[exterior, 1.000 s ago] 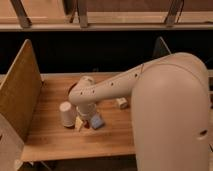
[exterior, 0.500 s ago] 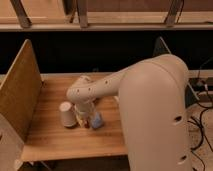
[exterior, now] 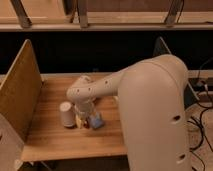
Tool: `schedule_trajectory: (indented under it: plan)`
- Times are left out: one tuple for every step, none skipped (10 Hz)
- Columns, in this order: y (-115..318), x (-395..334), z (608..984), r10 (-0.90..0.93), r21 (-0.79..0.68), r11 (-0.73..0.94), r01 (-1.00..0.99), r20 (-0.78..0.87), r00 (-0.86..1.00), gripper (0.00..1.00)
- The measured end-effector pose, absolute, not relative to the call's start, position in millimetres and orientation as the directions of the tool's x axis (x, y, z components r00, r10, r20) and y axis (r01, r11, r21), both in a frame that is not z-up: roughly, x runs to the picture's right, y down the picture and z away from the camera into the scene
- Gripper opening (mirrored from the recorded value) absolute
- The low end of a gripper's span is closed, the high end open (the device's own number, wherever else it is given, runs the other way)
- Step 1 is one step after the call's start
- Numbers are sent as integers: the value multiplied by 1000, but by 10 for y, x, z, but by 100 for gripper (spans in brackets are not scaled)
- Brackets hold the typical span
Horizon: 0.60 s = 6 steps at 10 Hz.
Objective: Place the pepper in the ceramic bowl
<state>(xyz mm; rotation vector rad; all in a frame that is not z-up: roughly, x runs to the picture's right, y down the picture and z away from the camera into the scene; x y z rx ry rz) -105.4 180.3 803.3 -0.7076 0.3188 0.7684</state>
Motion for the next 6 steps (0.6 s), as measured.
schedule_trajectory:
  plan:
    - [1821, -1164, 8097, 498, -482, 515, -709, -505, 705, 59]
    - [1837, -1290, 8183, 466, -501, 526, -688, -507, 725, 59]
    - [1859, -1382, 8275, 434, -517, 533, -670, -512, 741, 59]
    - [1874, -1459, 8375, 404, -530, 538, -655, -520, 752, 59]
    - [1881, -1559, 8456, 372, -542, 548, -637, -524, 766, 59]
    - [1896, -1629, 8506, 351, -550, 553, -626, -527, 774, 59]
